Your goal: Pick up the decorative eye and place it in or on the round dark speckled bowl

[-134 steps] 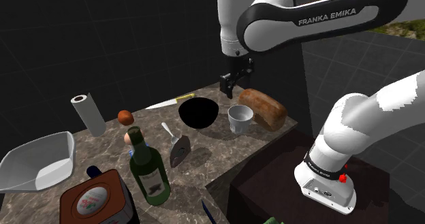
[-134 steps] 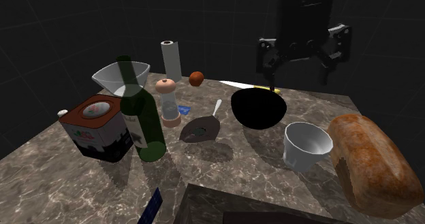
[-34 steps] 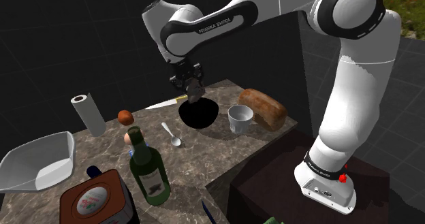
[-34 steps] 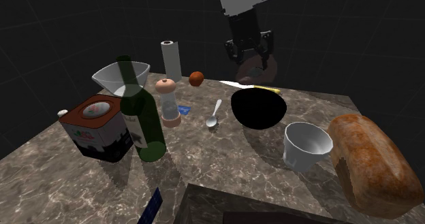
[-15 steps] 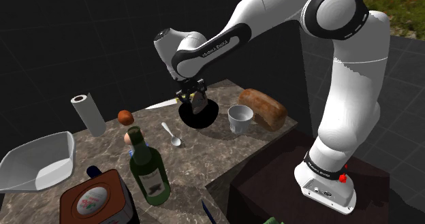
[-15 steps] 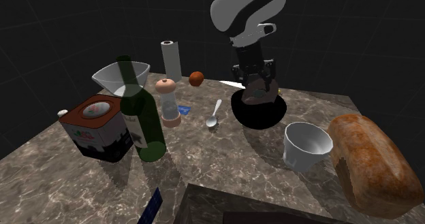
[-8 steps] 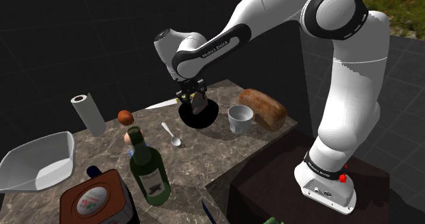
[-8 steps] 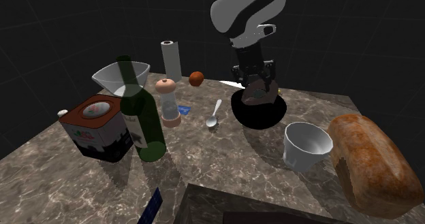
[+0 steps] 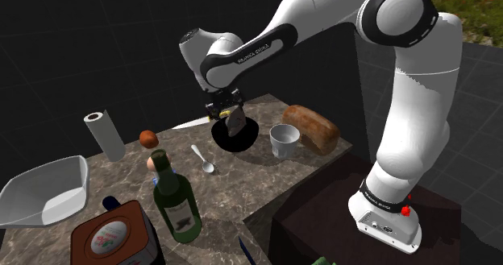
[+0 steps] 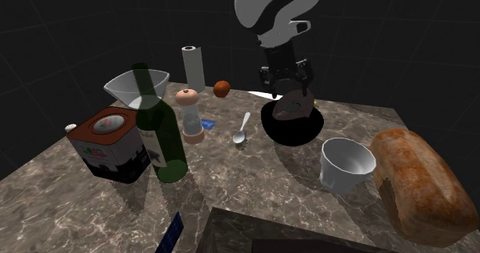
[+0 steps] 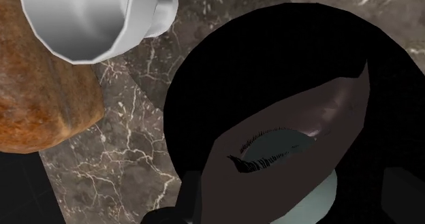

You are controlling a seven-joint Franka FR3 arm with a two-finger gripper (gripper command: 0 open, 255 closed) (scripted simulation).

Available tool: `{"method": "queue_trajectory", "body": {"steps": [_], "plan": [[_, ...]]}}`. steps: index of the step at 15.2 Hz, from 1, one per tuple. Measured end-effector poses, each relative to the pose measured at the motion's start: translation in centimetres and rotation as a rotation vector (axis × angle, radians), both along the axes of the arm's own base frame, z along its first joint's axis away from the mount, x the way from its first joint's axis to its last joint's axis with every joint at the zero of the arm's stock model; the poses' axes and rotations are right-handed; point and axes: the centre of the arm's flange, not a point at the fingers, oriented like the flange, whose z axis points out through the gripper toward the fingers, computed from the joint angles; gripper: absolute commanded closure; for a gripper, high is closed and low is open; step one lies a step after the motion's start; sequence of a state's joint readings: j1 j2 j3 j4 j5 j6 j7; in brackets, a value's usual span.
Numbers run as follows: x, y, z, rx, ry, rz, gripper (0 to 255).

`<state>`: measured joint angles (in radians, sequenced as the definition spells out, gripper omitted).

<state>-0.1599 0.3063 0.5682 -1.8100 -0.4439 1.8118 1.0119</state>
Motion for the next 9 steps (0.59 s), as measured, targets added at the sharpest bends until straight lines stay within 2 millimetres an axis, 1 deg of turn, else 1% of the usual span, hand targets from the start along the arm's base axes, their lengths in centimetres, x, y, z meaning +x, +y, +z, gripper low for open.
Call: {"method": "queue_trajectory", "body": {"steps": [1,2,3,9], "plan": [[0.1,0.3,0.8,0.000,0.000,0.000,0],[0.2,0.8,2.1,0.000,-0.001,0.000,0],[0.3,1.0,2.6,0.000,-0.001,0.001,0],[0.4,1.1,3.0,0.000,0.001,0.000,0]]}}
